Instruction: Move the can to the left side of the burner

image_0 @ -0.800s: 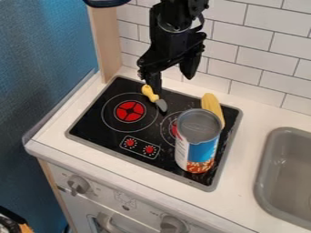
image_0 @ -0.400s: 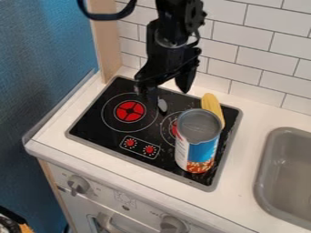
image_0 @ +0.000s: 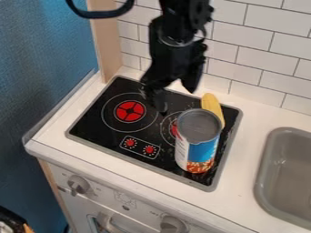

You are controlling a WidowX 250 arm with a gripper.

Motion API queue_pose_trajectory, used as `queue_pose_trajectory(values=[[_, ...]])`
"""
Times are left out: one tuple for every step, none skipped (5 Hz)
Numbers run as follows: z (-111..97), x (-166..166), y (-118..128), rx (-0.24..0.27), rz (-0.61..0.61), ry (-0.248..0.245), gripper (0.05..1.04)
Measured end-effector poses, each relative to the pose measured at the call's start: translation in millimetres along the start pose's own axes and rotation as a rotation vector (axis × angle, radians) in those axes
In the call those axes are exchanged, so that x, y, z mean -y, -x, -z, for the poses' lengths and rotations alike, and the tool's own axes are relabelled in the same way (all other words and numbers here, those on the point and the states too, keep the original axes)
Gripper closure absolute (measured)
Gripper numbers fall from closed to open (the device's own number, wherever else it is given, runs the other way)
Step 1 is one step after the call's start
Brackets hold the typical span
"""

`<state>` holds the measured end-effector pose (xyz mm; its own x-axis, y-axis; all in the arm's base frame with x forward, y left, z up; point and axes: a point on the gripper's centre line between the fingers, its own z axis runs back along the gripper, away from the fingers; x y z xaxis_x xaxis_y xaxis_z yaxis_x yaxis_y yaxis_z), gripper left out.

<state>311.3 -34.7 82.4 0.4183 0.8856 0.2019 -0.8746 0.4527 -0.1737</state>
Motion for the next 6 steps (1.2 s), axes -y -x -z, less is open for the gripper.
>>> queue_pose_trajectory(values=[[7.9,19.5,43.1,-0.061,0.066,0.013,0.083],[2.8,26.7,67.6,-0.054,0.080,0.036,0.083],[8.3,31.9,92.4,-0.095,0.087,0.071,0.083],[21.1,25.0,99.4,-0.118,0.069,0.040,0.083],[32.0,18.0,102.0,-0.121,0.043,0.000,0.083],[46.2,7.3,97.3,-0.119,0.000,-0.056,0.083]])
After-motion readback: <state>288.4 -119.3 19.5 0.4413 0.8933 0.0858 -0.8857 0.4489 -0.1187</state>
